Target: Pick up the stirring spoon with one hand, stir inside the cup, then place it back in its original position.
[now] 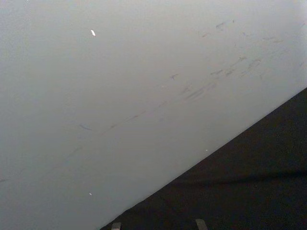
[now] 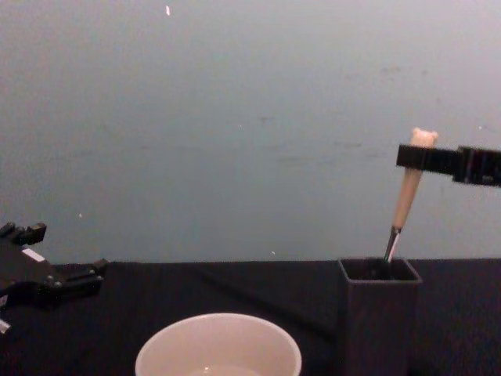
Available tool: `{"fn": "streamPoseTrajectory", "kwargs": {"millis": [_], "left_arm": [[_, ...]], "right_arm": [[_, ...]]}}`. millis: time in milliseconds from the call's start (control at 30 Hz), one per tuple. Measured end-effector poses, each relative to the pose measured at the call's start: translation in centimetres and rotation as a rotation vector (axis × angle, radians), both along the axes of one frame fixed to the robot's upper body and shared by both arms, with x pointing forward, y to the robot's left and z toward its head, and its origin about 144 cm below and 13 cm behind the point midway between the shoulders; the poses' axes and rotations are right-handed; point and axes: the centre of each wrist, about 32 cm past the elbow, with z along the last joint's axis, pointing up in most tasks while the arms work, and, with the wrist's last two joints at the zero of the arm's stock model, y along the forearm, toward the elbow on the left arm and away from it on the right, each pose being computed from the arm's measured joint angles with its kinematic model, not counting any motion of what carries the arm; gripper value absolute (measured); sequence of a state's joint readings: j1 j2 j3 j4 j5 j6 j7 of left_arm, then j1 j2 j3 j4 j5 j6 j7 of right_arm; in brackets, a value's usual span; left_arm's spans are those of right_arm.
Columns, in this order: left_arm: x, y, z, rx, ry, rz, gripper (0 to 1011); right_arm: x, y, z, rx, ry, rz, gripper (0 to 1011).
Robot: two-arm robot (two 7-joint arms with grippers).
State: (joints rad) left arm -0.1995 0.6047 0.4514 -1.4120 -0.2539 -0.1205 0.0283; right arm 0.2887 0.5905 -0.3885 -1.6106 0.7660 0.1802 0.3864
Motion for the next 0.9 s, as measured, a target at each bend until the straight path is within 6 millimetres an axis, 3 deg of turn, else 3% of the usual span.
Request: {"fn": "streamPoseTrajectory", "kwargs": {"millis": [500, 900], "left_arm": [[0.0, 0.0, 0.0, 0.0, 0.0, 0.0, 1001], [0.0, 0.0, 0.0, 0.0, 0.0, 0.0, 1001]], "right_arm": [[0.5, 0.6, -2.6, -0.062, 0.074, -0.008, 223], [0.9, 0.6, -3.6, -0.089, 0.118, 0.001, 222]]}}
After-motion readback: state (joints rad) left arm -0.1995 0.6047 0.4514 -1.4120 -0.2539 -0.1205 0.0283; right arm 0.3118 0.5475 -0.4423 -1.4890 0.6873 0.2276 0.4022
